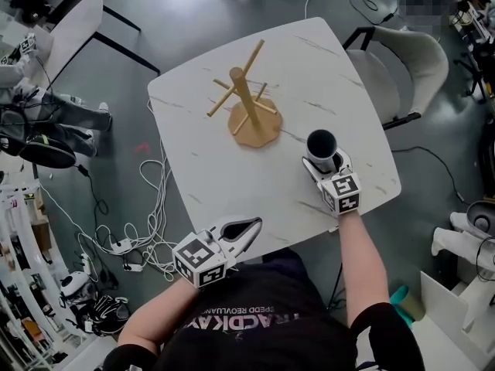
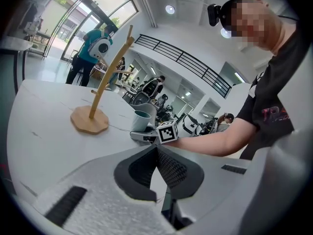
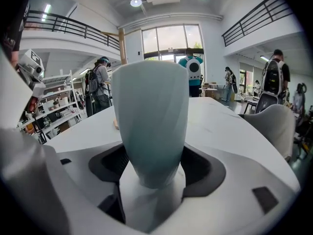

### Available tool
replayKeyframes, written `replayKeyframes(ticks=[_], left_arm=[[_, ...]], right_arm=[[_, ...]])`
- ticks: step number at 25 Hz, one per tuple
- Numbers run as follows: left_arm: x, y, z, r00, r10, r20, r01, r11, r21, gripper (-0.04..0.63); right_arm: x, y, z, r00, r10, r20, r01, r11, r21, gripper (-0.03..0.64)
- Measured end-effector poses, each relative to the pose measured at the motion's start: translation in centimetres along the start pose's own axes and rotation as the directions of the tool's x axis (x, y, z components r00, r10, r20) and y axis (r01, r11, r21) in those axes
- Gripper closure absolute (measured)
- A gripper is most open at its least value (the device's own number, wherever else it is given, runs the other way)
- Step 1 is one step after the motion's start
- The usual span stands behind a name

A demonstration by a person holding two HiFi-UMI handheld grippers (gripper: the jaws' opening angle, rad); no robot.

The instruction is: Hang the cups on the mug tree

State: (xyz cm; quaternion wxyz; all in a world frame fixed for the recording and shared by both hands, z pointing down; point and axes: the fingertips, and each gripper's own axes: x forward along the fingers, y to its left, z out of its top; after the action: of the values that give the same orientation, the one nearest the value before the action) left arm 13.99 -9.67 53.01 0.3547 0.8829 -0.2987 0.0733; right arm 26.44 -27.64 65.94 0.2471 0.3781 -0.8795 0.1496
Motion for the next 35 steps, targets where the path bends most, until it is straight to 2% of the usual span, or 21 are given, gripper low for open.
replayKeyframes(ticks=[12, 22, 30, 35], left_arm=[[-0.9, 0.7, -0.2, 0.999, 0.028, 0.036, -0.027, 0.999, -0.022, 0.601], [-3.3, 1.4, 0.5, 0.998, 0.031, 0.057, -0.03, 1.0, -0.004, 0.601], [-5.3, 1.2, 1.5, 0.998, -0.01, 0.07, 0.008, 0.999, 0.031, 0.601], [-6.4, 1.0, 1.7, 0.996, -0.034, 0.081, 0.031, 0.998, 0.047, 0.601]], right_arm=[[1.0, -0.5, 0.8, 0.999, -0.033, 0.015, 0.032, 0.999, 0.004, 0.302], [1.1, 0.2, 2.8, 0.995, -0.097, -0.027, 0.097, 0.995, -0.019, 0.302], [0.1, 2.7, 6.7, 0.991, -0.136, -0.018, 0.134, 0.987, -0.089, 0.302], [-0.6, 3.9, 8.3, 0.982, -0.182, -0.053, 0.171, 0.971, -0.167, 0.302]])
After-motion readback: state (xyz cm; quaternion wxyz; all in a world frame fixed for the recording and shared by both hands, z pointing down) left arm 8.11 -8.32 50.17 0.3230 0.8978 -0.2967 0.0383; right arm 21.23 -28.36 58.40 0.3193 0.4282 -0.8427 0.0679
